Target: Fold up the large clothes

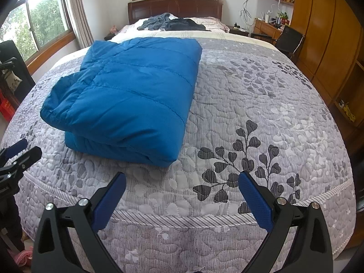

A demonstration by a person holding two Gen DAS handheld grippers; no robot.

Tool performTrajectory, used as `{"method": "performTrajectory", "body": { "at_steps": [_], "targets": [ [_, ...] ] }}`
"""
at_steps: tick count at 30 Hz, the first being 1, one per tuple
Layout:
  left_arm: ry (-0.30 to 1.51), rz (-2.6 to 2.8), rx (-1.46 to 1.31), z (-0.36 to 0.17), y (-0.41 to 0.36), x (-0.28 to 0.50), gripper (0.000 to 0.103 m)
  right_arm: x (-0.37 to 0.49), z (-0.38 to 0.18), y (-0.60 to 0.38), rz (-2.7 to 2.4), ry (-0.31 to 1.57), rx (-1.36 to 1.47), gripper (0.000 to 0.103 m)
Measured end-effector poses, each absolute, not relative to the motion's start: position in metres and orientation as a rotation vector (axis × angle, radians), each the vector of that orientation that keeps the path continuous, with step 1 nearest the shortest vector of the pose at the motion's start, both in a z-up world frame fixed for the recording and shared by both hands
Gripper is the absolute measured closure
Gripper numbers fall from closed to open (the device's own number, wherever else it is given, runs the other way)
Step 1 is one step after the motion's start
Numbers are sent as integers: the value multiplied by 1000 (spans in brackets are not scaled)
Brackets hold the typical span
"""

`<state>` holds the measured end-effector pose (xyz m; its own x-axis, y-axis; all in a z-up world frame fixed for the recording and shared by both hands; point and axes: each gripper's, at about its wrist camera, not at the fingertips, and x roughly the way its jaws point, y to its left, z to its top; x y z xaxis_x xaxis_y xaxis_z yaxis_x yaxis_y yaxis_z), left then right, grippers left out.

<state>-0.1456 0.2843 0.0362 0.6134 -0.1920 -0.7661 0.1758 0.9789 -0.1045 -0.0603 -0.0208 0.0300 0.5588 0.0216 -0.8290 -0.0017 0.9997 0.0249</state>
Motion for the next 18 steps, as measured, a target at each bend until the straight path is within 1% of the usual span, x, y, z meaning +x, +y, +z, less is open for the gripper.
{"method": "performTrajectory", "body": {
  "at_steps": [18],
  "targets": [
    [885,-215,-22,36,284,-145,8,-58,28,-22,15,991,30,4]
  ]
}}
